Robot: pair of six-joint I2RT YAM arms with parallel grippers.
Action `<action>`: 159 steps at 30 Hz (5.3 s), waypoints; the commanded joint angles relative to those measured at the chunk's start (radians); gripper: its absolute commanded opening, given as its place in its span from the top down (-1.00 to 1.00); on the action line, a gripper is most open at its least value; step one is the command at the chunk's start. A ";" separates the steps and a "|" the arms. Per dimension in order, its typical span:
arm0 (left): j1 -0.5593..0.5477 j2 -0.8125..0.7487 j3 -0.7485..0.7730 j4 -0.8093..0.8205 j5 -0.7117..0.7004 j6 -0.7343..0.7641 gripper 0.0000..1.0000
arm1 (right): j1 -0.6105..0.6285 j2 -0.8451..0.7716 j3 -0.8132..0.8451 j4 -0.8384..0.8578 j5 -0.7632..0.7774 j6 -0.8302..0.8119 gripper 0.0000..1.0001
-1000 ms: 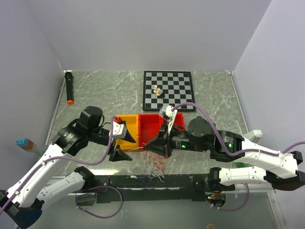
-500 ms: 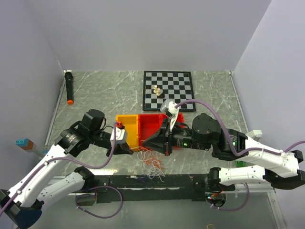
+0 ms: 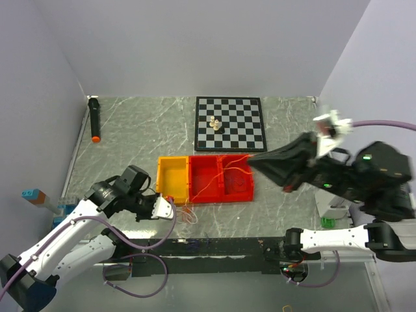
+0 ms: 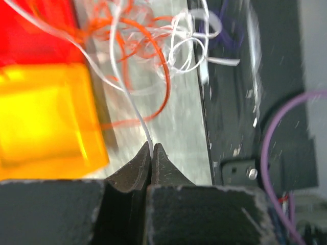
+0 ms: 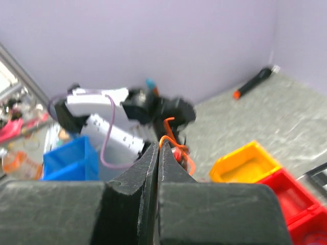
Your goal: Untangle the cables
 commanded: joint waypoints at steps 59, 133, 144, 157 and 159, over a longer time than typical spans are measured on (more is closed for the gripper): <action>0.005 -0.090 0.744 0.607 -0.206 -0.588 0.91 | 0.007 -0.210 -0.576 -0.185 0.166 0.328 1.00; 0.007 -0.046 0.442 1.279 -0.506 -0.287 0.96 | 0.010 -0.431 -0.874 -0.009 -0.024 0.576 1.00; 0.007 -0.048 0.190 1.302 -0.560 -0.336 0.98 | 0.010 -0.403 -0.751 0.000 -0.004 0.493 1.00; 0.007 0.056 0.161 1.377 -0.620 -0.407 0.99 | 0.010 -0.446 -0.814 -0.001 0.008 0.493 1.00; 0.007 0.061 0.152 1.378 -0.629 -0.407 0.98 | 0.010 -0.446 -0.814 -0.004 0.008 0.493 1.00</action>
